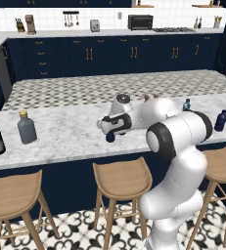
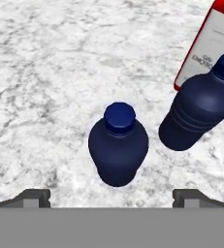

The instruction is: Move the plastic bottles in the middle to the plastics group, and the glass bottles in the middle to the glass group.

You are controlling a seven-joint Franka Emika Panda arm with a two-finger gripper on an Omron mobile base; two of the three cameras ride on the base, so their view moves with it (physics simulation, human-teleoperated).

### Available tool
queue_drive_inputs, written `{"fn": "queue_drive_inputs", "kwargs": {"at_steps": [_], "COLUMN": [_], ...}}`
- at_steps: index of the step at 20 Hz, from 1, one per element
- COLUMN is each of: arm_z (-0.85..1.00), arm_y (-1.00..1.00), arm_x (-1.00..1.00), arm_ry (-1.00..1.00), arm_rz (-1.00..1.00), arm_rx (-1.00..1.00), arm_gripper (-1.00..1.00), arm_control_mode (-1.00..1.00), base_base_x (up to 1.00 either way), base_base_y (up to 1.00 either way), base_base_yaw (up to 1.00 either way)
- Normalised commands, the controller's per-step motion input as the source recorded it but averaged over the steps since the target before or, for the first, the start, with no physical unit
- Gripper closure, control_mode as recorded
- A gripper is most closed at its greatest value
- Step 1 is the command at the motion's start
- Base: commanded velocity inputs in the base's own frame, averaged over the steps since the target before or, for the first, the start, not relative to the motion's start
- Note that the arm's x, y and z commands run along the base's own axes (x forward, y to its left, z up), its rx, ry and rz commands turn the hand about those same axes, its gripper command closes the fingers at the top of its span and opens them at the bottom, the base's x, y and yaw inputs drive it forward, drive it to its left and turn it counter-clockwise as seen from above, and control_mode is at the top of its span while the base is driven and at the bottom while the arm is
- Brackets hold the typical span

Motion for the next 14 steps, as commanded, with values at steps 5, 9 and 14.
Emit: {"fn": "queue_drive_inputs", "kwargs": {"at_steps": [5, 9, 14], "arm_z": [-0.22, -0.12, -0.12], "arm_y": [0.04, 0.00, 0.00], "arm_x": [0.18, 0.24, 0.13], "arm_ry": [0.08, 0.07, 0.05], "arm_rz": [0.00, 0.00, 0.00], "arm_rx": [0.00, 0.00, 0.00], "arm_gripper": [-1.00, -1.00, -1.00], "arm_control_mode": [-1.00, -1.00, -1.00], "base_base_x": [0.00, 0.00, 0.00], "base_base_y": [0.00, 0.00, 0.00], "base_base_yaw": [0.00, 0.00, 0.00]}}
